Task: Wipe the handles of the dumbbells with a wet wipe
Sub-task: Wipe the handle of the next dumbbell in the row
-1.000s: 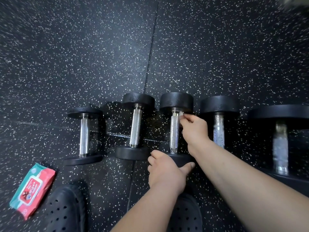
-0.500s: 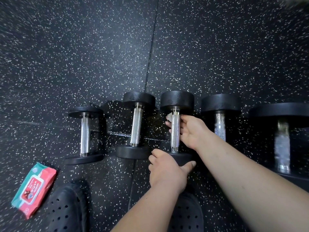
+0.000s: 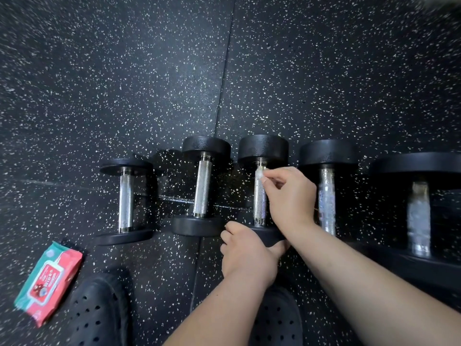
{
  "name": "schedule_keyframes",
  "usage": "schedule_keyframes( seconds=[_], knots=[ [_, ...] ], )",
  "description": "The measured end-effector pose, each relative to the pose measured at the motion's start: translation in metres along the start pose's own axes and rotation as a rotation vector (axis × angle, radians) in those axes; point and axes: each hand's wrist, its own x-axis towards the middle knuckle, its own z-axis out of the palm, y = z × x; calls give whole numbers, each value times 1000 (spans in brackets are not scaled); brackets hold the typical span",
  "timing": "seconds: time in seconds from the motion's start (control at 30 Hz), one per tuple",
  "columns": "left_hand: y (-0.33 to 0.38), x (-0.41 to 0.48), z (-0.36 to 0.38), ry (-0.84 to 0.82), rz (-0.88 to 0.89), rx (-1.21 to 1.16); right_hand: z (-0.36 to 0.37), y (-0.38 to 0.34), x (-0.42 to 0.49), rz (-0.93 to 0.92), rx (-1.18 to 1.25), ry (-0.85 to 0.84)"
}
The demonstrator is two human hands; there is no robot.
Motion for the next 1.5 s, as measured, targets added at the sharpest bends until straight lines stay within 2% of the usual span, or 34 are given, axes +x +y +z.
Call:
schedule_keyframes(
  seconds=[0.07, 0.17, 0.37, 0.57, 0.77, 0.93, 1.07, 1.17, 1.37, 1.5],
  knots=[
    [0, 1, 0, 2, -2, 8, 4, 0, 0, -160, -67, -2],
    [0, 1, 1, 4, 4, 10, 5, 5, 1, -293, -171, -32],
    [0, 1, 1, 9, -1, 12, 2, 1, 1, -28, 2, 67],
    [-1, 0, 1, 16, 11, 23, -3, 1, -13, -138, -63, -8],
    [0, 0, -1, -6, 4, 12, 2, 0, 11, -53, -22, 72],
    [-1, 1, 0, 10, 13, 12, -3, 3, -13, -81, -25, 1],
    [-1, -2, 0, 4, 13, 4, 0, 2, 4, -105, -14, 57],
    [0, -1, -1, -4, 15, 4, 3, 2, 9, -186, -38, 47],
    [-1, 0, 2, 15, 11, 17, 2, 18, -2, -561, -276, -64],
    [1, 0, 0, 2, -1, 14, 9, 23, 19, -718, -405, -55]
  ],
)
